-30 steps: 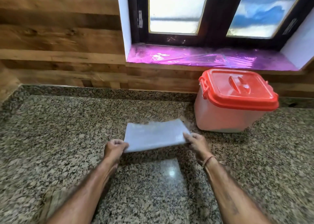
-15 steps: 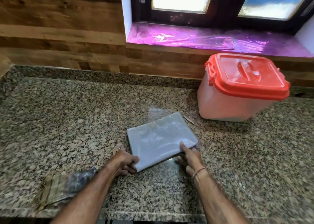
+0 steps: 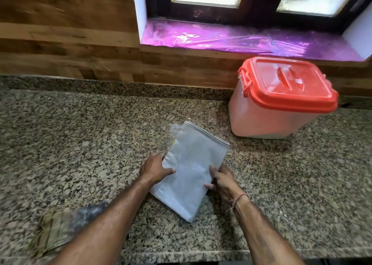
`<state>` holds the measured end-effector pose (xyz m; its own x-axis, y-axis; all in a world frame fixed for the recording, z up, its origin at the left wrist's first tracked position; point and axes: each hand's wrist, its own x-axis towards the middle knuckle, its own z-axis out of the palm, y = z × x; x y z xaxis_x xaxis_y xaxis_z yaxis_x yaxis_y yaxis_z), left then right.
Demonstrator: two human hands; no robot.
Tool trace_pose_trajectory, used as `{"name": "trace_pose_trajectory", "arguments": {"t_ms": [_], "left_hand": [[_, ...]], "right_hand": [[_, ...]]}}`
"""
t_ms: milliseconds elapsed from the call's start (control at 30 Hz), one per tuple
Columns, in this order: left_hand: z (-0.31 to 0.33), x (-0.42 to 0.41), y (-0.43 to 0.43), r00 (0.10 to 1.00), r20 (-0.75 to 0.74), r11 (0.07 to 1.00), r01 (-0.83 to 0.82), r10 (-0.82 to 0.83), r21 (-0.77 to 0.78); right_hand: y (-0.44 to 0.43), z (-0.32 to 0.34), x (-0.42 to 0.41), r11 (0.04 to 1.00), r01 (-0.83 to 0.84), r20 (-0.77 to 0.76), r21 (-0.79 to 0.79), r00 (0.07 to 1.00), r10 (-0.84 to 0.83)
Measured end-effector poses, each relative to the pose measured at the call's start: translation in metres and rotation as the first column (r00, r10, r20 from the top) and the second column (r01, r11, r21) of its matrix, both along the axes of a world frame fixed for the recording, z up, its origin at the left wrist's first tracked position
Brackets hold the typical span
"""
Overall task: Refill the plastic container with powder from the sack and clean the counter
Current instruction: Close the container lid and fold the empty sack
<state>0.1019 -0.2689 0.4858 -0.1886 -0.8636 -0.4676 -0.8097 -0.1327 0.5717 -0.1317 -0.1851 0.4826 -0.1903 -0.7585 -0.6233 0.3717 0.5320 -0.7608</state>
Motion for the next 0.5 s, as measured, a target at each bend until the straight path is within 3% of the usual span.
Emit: {"name": "trace_pose_trajectory", "arguments": {"t_ms": [100,167,300,433,500], "left_hand": [[-0.002,-0.002,-0.004,0.947,-0.284,0.968,-0.084,0.152,0.238],[0.000,0.003,-0.008,0.907,-0.353,0.930,-0.097,0.229,0.354],[0.012,0.000,-0.009,0.892,-0.388,0.941,-0.107,0.233,0.320],[0.018,-0.007,-0.010,0.815,-0.409,0.905,-0.308,0.410,0.293],[0.022,-0.006,-0.010,0.785,-0.436,0.896,-0.352,0.440,0.271]], "right_hand": [[0.003,0.006,-0.003,0.998,0.030,0.153,-0.052,0.988,-0.021],[0.003,0.008,-0.008,1.000,0.007,0.172,-0.022,0.985,-0.003],[-0.003,0.012,-0.017,0.993,-0.108,0.000,0.049,0.994,0.108],[-0.009,0.015,-0.011,0.993,-0.040,0.170,0.107,0.985,0.022],[-0.010,0.020,-0.007,0.992,-0.040,0.176,0.122,0.984,0.019]]}}
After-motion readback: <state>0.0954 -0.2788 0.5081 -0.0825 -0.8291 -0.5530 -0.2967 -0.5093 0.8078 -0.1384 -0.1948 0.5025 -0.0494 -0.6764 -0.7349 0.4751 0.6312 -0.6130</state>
